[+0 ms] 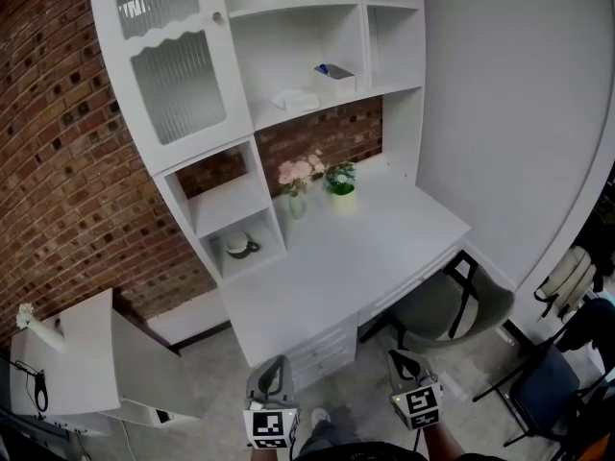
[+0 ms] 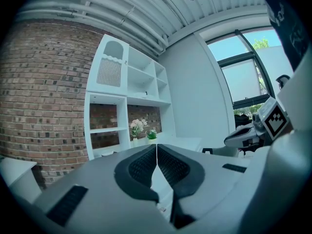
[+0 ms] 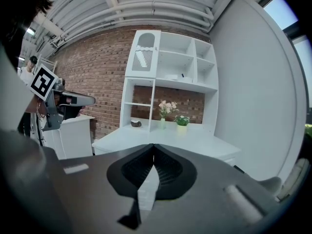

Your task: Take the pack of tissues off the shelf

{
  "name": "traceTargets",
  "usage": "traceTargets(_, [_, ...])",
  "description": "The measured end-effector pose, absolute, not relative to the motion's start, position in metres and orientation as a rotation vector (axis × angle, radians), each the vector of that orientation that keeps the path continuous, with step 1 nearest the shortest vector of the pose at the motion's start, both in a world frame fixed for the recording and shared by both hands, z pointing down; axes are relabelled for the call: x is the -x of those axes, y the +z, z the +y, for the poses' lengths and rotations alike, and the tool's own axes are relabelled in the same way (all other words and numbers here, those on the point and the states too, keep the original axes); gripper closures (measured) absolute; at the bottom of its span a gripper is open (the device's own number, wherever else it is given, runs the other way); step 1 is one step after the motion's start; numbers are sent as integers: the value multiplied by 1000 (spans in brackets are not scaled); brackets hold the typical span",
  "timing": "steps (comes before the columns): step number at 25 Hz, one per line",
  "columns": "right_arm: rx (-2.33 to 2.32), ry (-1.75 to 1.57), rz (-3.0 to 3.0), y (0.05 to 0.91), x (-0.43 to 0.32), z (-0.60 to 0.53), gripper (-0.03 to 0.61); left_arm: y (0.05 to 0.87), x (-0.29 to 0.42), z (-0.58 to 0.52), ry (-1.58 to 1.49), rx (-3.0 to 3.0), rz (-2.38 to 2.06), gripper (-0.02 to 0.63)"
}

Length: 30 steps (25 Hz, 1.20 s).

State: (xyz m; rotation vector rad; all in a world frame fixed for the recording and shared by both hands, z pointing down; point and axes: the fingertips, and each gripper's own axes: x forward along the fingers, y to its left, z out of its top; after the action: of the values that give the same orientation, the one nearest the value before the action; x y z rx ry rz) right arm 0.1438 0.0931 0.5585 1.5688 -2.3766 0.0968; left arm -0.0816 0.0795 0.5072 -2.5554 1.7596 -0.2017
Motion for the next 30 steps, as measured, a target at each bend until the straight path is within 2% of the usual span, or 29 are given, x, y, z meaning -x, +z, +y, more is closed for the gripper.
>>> traceTargets(30, [-1673,86,-2258,568,-77,-33,574,521,154,-77,-192,2666,1656,603])
